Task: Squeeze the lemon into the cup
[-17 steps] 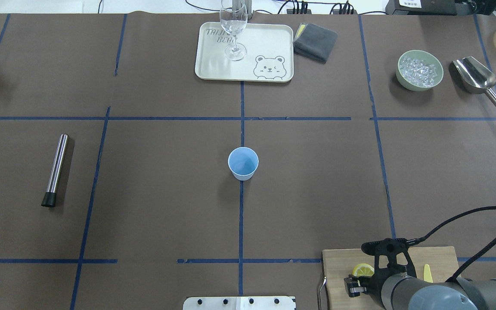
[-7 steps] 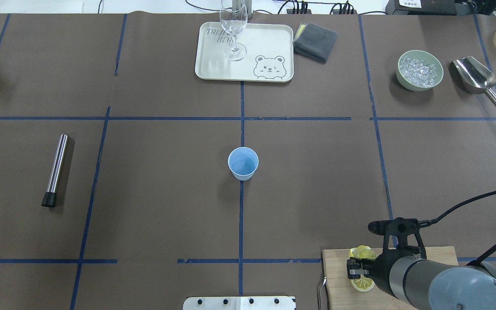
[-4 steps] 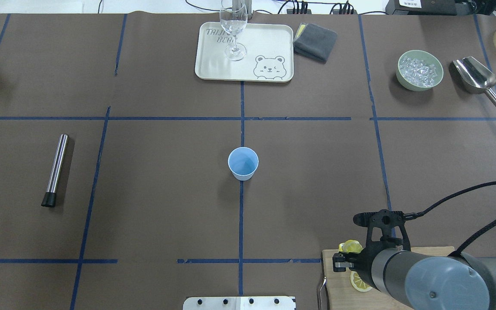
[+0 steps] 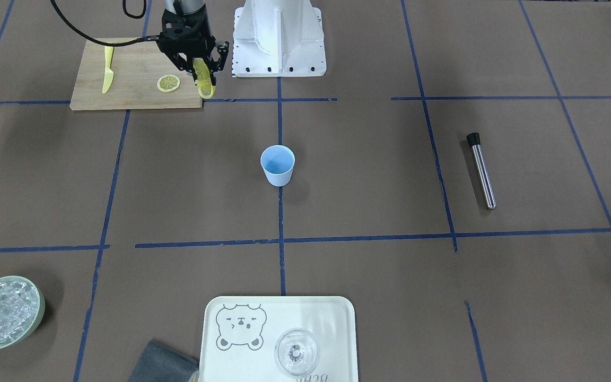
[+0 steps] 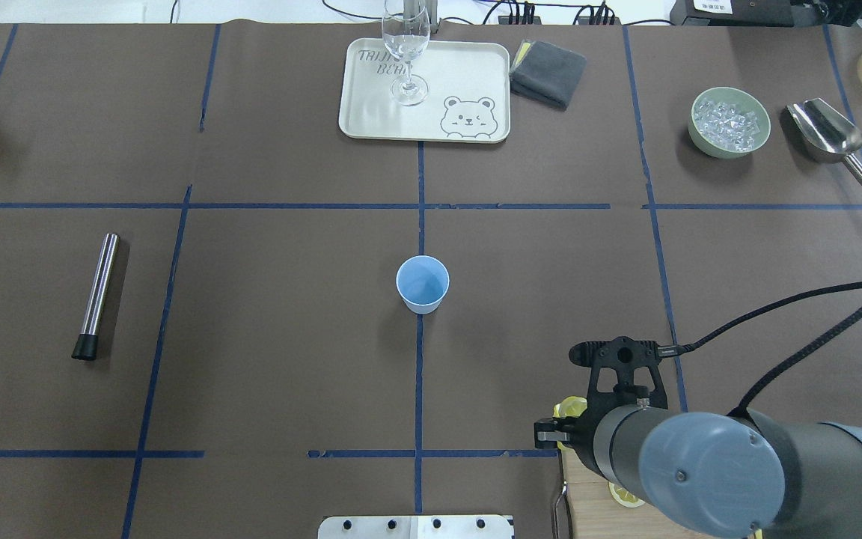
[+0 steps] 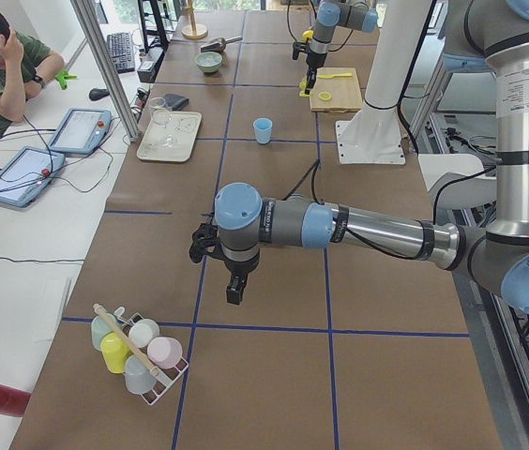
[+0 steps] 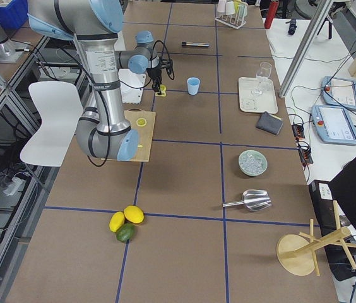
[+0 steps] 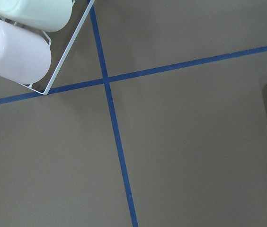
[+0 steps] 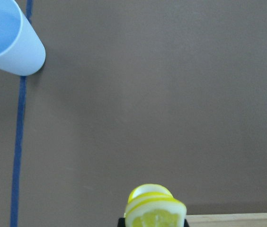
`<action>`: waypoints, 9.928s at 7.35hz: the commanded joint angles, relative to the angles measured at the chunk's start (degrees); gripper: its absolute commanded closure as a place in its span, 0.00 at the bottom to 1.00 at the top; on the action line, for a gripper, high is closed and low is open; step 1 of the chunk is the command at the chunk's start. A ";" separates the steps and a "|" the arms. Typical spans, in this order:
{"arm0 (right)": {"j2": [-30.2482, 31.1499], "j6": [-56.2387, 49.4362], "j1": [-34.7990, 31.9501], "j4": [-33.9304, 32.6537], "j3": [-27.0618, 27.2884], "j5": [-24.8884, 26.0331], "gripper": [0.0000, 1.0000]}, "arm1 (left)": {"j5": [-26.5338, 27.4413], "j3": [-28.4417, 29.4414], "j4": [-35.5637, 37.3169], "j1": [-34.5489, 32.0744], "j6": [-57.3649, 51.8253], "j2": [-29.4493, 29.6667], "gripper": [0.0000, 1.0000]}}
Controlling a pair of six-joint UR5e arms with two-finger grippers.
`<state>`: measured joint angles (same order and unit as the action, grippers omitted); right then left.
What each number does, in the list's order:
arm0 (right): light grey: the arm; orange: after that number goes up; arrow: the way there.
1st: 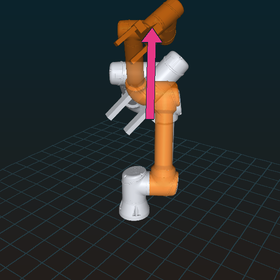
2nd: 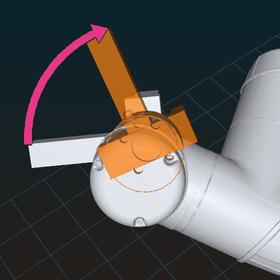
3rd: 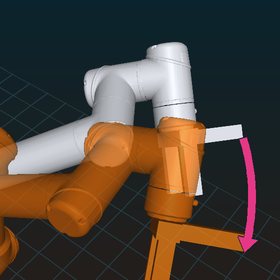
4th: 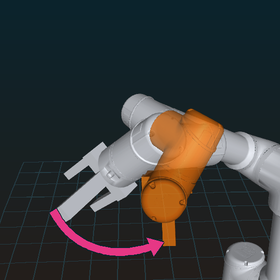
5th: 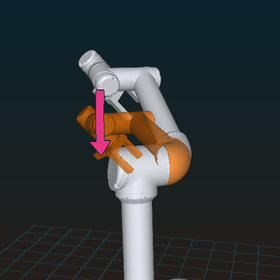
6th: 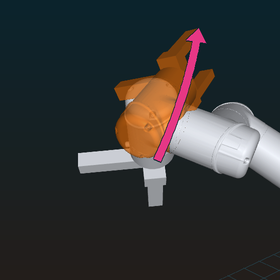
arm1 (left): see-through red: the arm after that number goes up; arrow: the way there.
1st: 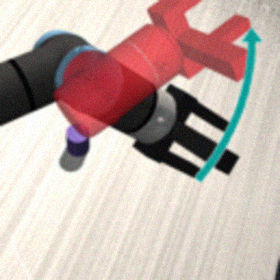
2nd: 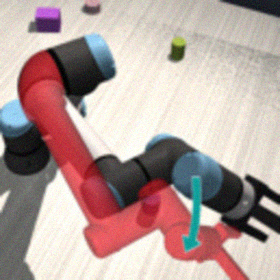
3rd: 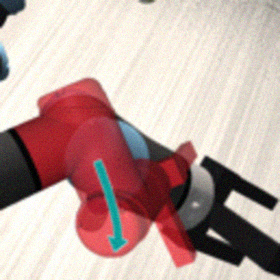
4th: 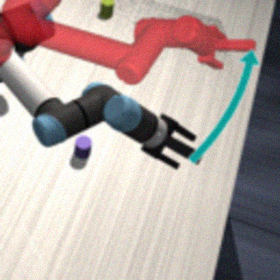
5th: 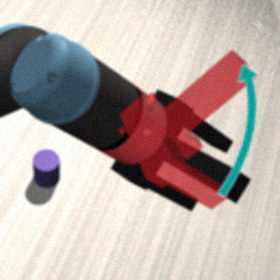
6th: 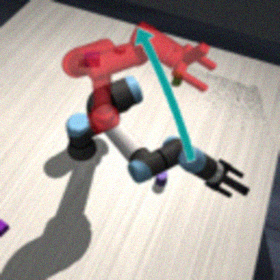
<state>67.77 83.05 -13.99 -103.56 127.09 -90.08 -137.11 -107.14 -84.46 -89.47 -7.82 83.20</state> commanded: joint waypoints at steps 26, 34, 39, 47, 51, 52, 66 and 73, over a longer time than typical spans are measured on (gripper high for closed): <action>-24.55 -19.11 -19.89 -0.32 -30.41 -12.18 0.00 | 0.35 0.78 0.00 0.09 0.09 0.82 0.00; 5.91 -80.87 -58.05 0.29 -25.23 -35.25 0.00 | 7.57 1.66 -24.21 0.26 2.70 10.05 0.00; 23.44 -90.52 -74.24 0.38 -25.41 -38.68 0.00 | -2.20 0.97 -32.16 12.46 20.65 8.82 0.00; 24.34 -90.26 -74.25 4.05 -26.01 -38.59 0.00 | 19.15 9.48 -35.51 35.39 49.63 9.18 0.24; 24.34 -90.17 -74.25 4.25 -26.02 -38.50 0.00 | 21.09 17.21 -39.90 38.31 49.92 13.56 0.25; 24.34 -90.08 -74.25 4.25 -26.02 -38.50 0.00 | 21.09 17.22 -39.90 38.41 49.75 13.75 0.26; 24.34 -90.35 -74.51 4.34 -26.02 -38.32 0.00 | 21.09 11.63 -39.64 40.61 45.65 14.01 1.00; 25.13 -90.26 -75.04 4.25 -26.02 -38.32 0.00 | 38.27 6.59 -65.49 40.34 44.82 24.56 1.00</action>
<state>92.72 -7.16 -88.85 -99.32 101.04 -128.41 -102.91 -100.68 -140.78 -49.42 35.22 107.66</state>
